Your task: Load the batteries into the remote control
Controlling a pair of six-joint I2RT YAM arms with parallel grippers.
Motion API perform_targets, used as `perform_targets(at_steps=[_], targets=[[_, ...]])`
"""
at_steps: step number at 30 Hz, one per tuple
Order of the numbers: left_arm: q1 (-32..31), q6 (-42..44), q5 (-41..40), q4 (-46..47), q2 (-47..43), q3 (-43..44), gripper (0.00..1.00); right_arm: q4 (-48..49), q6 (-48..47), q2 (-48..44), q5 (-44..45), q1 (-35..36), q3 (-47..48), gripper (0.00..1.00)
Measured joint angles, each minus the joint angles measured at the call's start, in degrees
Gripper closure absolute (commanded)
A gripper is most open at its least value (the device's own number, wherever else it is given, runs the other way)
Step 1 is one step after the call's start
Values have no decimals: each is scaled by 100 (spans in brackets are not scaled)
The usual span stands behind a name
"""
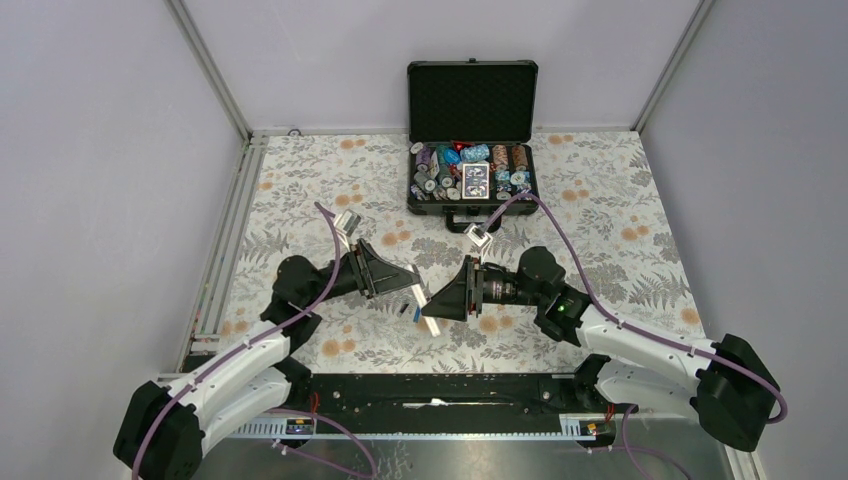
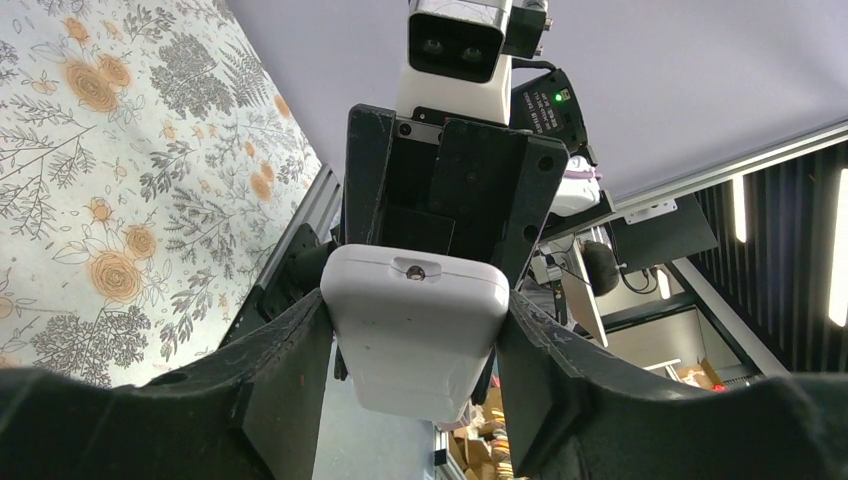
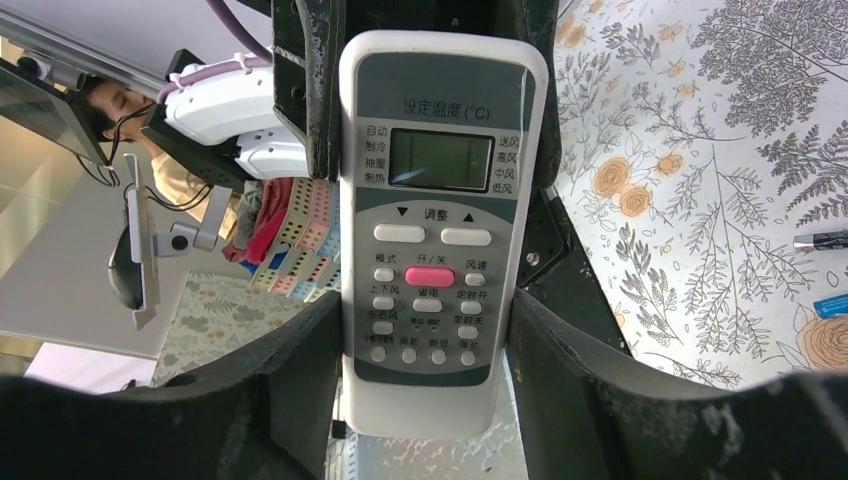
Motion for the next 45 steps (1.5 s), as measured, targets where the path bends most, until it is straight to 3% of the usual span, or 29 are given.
perform_targets(at_steps=[5,9,12,19,25,33,45], targets=[[-2,-31,-15,103,17,-66,100,-151,-83,-68,63,2,0,41],[-42,20,-151,-101,-125,-85,100,-529,-273,-326,219,17,2,22],[-37,114,-382,-570,-411,-85,100,-1049,-542,-647,538,-2,2,14],[-37,415,-1132,-1845,-975,33,100,-2074,-1215,-1252,1088,-7,2,9],[-37,457,-1611,-2461,-970,57,100,-2514,-1683,-1176,1373,140,66,8],[-37,474,-1891,-2938,-774,68,100,-3178,-2616,-363,2457,1294,1045,7],[-37,581,-1969,-3244,-772,210,100,-3783,-3410,688,3989,1845,1725,14]])
